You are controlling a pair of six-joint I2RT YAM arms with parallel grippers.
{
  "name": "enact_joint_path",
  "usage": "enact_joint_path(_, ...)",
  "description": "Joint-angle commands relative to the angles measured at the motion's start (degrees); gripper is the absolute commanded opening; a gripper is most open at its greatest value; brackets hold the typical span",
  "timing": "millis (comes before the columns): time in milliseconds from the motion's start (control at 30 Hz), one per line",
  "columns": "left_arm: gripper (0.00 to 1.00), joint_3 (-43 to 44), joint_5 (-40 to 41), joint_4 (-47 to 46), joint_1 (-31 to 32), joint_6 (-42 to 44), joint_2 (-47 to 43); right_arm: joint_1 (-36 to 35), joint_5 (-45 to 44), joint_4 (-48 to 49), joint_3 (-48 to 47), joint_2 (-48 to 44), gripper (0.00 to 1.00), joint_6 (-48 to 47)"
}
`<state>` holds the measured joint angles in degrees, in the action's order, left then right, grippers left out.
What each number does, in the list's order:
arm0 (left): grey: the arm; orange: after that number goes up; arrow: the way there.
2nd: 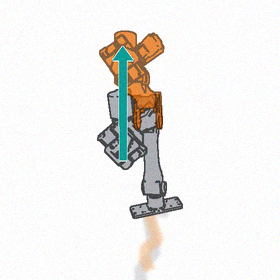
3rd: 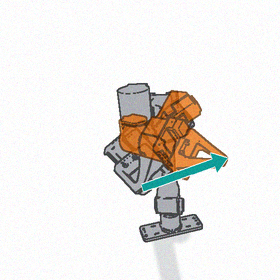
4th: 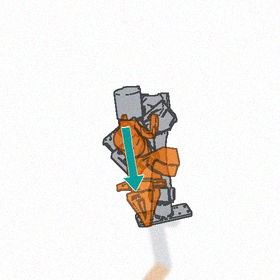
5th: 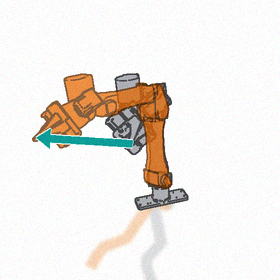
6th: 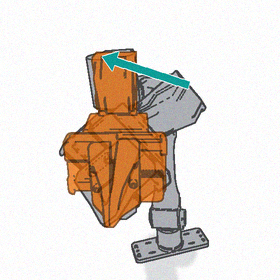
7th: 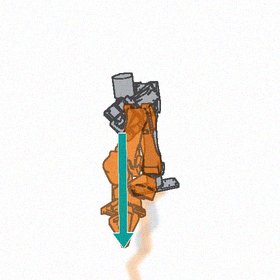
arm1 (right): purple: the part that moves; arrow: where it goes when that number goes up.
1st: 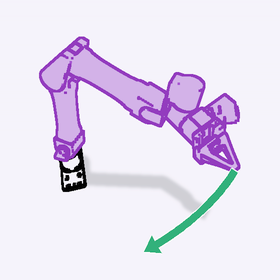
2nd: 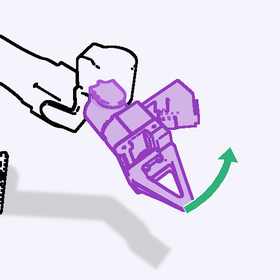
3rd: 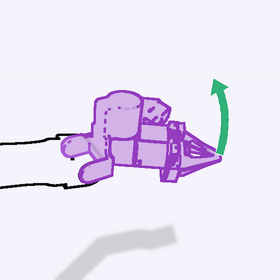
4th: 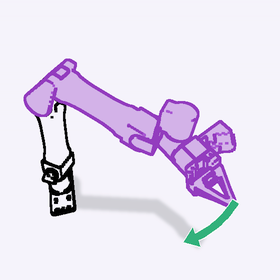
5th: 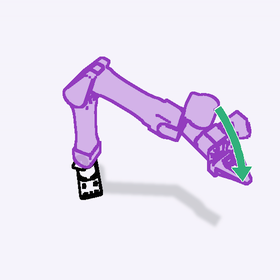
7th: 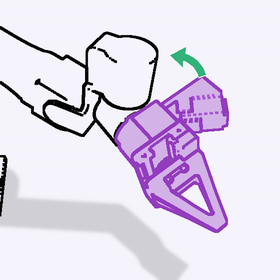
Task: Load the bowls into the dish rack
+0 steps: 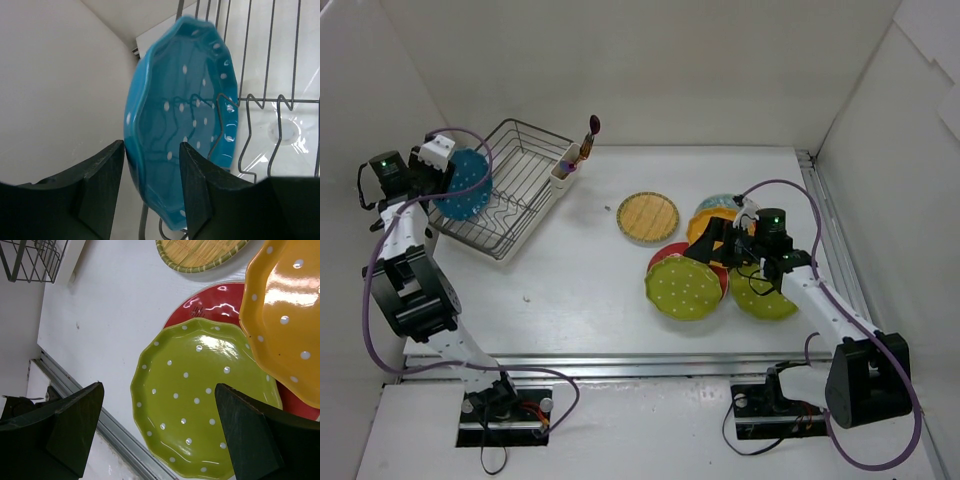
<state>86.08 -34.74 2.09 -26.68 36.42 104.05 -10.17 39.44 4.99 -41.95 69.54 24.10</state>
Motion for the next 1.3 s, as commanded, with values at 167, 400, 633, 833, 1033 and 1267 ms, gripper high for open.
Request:
enact_joint_path(167, 0.58, 2.60, 1.08, -8.50, -0.48, -0.90, -2.88, -0.02, 0.55, 3.80, -0.59, 0.51, 0.90, -0.37)
enact_joint_path(400, 0.84, 1.98, 3.62, -15.53, -0.48, -13.26, -7.72, -0.11, -1.91, 2.92, -0.06, -2.03, 0.90, -0.19)
enact_joint_path(633, 1.00, 11.20, 4.07, -6.85, -1.01, -37.88, -14.30, 0.85, -11.46, -1.56, 1.96, -6.95, 0.90, 1.21)
enact_joint_path(833, 0.95, 14.20, 0.38, 2.03, 8.55, -49.60, -21.77, 9.28, -16.31, -4.29, 3.64, -9.25, 0.86, 4.91)
enact_joint_path(1033, 0.90, 2.88, 5.56, 6.87, 27.86, -57.50, -29.07, 16.32, -17.38, -0.61, 3.10, -5.64, 0.82, 5.52)
enact_joint_path(1267, 0.90, -4.60, 15.22, 19.70, 46.95, -53.12, -28.46, 19.31, -15.27, 3.61, 6.18, -0.20, 0.79, 7.37)
